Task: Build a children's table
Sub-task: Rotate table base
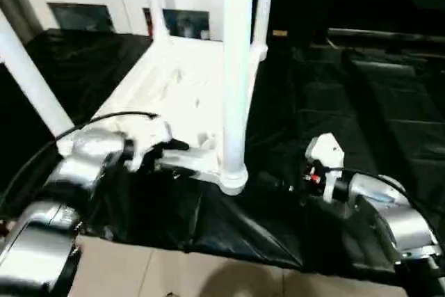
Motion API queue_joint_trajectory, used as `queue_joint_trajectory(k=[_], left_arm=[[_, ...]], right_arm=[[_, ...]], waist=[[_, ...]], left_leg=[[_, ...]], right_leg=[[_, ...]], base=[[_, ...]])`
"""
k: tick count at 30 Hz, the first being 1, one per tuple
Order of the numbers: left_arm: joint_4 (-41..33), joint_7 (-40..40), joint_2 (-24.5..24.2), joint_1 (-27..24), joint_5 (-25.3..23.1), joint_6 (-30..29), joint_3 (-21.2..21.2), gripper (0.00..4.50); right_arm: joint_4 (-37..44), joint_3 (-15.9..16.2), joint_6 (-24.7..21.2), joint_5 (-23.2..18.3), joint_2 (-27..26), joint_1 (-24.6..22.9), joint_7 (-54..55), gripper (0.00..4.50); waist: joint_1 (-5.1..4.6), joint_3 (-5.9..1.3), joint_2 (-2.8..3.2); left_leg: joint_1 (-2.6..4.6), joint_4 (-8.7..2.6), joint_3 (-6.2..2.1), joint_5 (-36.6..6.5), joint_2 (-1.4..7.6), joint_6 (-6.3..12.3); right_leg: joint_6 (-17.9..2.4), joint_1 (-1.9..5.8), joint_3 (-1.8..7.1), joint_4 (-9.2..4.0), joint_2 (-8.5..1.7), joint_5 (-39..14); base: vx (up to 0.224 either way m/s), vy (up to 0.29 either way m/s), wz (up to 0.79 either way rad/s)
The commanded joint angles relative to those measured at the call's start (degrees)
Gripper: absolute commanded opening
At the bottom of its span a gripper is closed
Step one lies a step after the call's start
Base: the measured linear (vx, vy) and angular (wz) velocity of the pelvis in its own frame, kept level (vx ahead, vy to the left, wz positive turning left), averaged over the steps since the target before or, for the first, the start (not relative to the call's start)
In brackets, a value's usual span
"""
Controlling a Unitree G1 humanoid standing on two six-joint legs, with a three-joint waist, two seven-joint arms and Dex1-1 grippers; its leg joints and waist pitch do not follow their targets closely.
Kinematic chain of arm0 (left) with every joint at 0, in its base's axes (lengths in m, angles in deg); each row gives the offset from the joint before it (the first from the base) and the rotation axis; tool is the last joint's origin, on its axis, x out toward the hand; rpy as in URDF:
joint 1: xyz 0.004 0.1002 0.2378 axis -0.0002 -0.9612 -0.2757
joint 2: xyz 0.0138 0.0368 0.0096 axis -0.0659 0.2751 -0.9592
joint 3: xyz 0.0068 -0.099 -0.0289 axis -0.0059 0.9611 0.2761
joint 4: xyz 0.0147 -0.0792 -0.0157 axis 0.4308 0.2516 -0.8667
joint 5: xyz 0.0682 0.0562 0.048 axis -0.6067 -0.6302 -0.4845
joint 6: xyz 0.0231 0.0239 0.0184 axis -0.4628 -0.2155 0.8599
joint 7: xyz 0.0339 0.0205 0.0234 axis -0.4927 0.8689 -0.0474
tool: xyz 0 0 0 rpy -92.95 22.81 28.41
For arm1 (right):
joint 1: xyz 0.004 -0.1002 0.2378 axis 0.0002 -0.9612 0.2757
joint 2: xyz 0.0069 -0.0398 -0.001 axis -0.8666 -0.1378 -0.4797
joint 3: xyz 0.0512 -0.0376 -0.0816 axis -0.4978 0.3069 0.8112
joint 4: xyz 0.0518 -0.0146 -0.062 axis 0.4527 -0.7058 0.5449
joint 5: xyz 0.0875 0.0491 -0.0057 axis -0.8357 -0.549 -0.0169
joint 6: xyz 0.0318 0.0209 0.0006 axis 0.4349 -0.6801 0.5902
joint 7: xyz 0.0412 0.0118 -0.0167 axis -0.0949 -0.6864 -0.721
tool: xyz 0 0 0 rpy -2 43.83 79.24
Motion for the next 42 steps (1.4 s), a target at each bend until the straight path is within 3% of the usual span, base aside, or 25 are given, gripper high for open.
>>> queue_joint_trajectory(k=[1,2,5,11,18,26,34,39,40,42], left_arm=[[2.4,-1.63,0.13,1.82,-1.65,1.17,-0.69,2.93],[3.68,-2.73,0.6,2.59,-1.98,1.38,-0.94,2.93],[6.39,-3.78,1.94,4.38,-2.59,2.1,-1.56,2.61],[10.65,-2.53,3.62,6.72,-4.91,4.04,-3.02,2.22],[14.23,-2.14,4.39,8.17,-6.96,5.37,-3.67,1.72],[17.38,-2.72,4.49,9.86,-7.64,6.23,-2.86,1.12],[18.32,-5.71,4.97,10.1,-6.75,2.84,-1.44,0.48],[18.66,-2.73,6.67,8.42,-7.62,1.33,-1.93,0.18],[18.53,-1.85,7.51,8.12,-7.12,0.09,-1.41,0.18],[18.19,-0.72,8.78,7.7,-6.32,-1.41,-0.7,0.08]], right_arm=[[1.41,0.84,-0.88,-0.89,0.61,0.4,-1.82,4.5],[1.65,1.03,-0.83,-0.96,0.96,0.31,-2.43,4.5],[2.1,1.14,-1.26,-1.46,1.93,0.25,-3.83,4.5],[2.48,0.9,-3.4,-2.84,2.99,0.43,-6.12,4.5],[2.55,0.98,-3.92,-3.07,3.51,0.62,-6.99,4.5],[2.75,1.08,-4.26,-3.04,3.58,0.82,-7.48,4.5],[2.39,1.14,-3.77,-3.05,3.66,0.89,-7.45,4.5],[1.9,0.88,-3.02,-2.61,3.05,1.36,-6.37,4.5],[1.87,0.81,-2.98,-2.6,2.88,1.46,-6.19,4.5],[1.83,0.72,-2.9,-2.63,2.69,1.56,-6.03,4.5]], waist=[[0.26,-3.88,0.14],[0.24,-3.76,0.0],[0.46,-3.61,0.71],[0.36,-3.71,0.74],[0.28,-3.83,0.72],[0.32,-3.66,0.57],[0.26,-3.62,0.57],[0.13,-3.69,0.46],[0.08,-3.68,-0.08],[0.14,-3.53,0.21]], left_leg=[[0.02,-4.47,-1.05,-5.28,3.08,3.45],[-0.09,-4.39,-0.92,-5.14,2.88,3.74],[-0.06,-4.36,-0.9,-5.29,3.01,3.36],[-0.32,-4.41,-1.04,-4.75,2.94,3.71],[-0.35,-4.38,-1.1,-3.85,3.06,4.42],[-0.3,-4.56,-1.04,-4.77,3.12,4.23],[-0.36,-4.64,-1.05,-4.29,3.22,4.34],[-0.42,-4.66,-1.03,-3.27,3.29,5.37],[-0.47,-4.7,-0.97,-3.36,3.25,5.53],[-0.3,-4.7,-0.9,-4.19,3.27,5.47]], right_leg=[[-17.65,3.73,2.75,-3.21,-4.9,4.34],[-17.55,3.68,2.73,-3.39,-4.8,3.55],[-16.74,3.56,2.76,-4.03,-4.89,-1.2],[-15.95,3.72,2.59,-4.17,-4.86,-2.5],[-16.77,3.67,2.51,-3.88,-4.9,1.08],[-16.86,3.62,2.53,-4.14,-5.0,-0.64],[-17.13,3.64,2.55,-4.08,-5.09,-0.16],[-17.78,3.74,2.44,-3.91,-5.13,2.49],[-17.65,3.8,2.44,-4.01,-5.11,2.22],[-17.53,3.63,2.46,-4.33,-5.29,-0.9]], base=[[0.0,0.0,0.0],[0.0,0.0,0.0],[0.0,0.0,0.0],[0.0,0.0,0.0],[0.0,0.0,0.0],[0.0,0.0,0.0],[0.0,0.0,0.0],[0.0,0.0,0.0],[0.0,0.0,0.0],[0.0,0.0,0.0]])
